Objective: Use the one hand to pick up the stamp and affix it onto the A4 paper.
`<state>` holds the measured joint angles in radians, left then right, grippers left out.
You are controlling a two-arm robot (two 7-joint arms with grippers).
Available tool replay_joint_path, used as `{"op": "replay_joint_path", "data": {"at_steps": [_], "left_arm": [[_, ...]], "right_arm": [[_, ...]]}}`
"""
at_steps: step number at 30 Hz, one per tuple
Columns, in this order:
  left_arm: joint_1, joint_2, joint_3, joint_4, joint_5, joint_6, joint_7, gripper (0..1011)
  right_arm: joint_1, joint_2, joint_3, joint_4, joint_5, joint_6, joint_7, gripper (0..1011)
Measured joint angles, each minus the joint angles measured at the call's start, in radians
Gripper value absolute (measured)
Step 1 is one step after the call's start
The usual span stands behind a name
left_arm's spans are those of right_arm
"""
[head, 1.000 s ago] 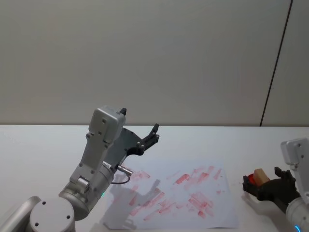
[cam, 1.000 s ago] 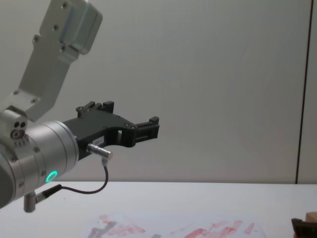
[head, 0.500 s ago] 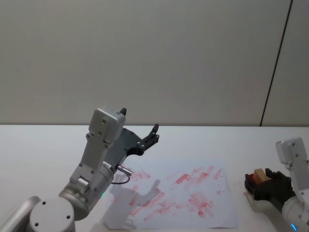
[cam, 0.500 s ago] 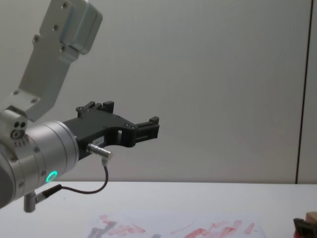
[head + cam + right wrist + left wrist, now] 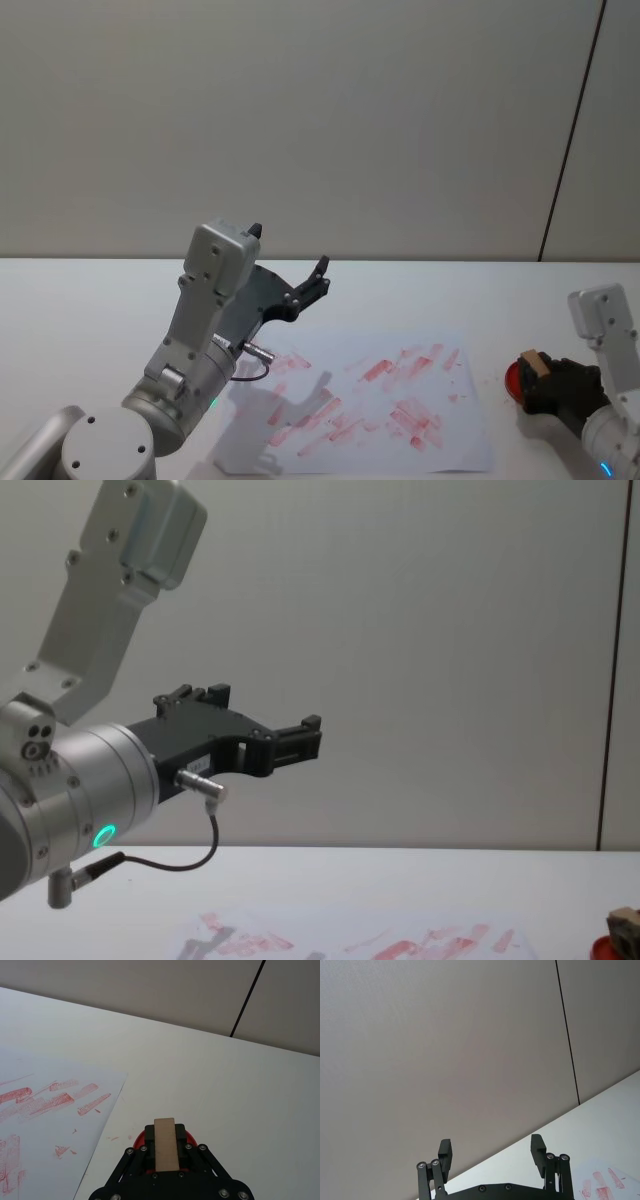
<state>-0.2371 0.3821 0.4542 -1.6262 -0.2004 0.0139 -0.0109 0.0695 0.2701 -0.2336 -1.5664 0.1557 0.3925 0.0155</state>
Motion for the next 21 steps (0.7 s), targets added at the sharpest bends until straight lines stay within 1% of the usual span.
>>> {"op": "replay_joint_path", "data": {"at_steps": [5,9,15,21], "left_arm": [[0.000,0.000,0.000,0.000,0.000,0.000,0.000,1002],[0.000,0.000,0.000,0.000,0.000,0.000,0.000,1003],[0.000,0.000,0.000,0.000,0.000,0.000,0.000,1003],[0.000,0.000,0.000,0.000,0.000,0.000,0.000,1003]], "right_arm": [[0.001,0.000,0.000,0.000,-0.001,-0.002,0.002,220],[0.003,-0.002,0.000,0.000,-0.004,-0.017,0.006,220],[0.013,-0.007,0.000,-0.010,-0.009,-0.056,0.025,220],[0.031,-0.019,-0.006,-0.029,-0.009,-0.095,0.063,220]]}}
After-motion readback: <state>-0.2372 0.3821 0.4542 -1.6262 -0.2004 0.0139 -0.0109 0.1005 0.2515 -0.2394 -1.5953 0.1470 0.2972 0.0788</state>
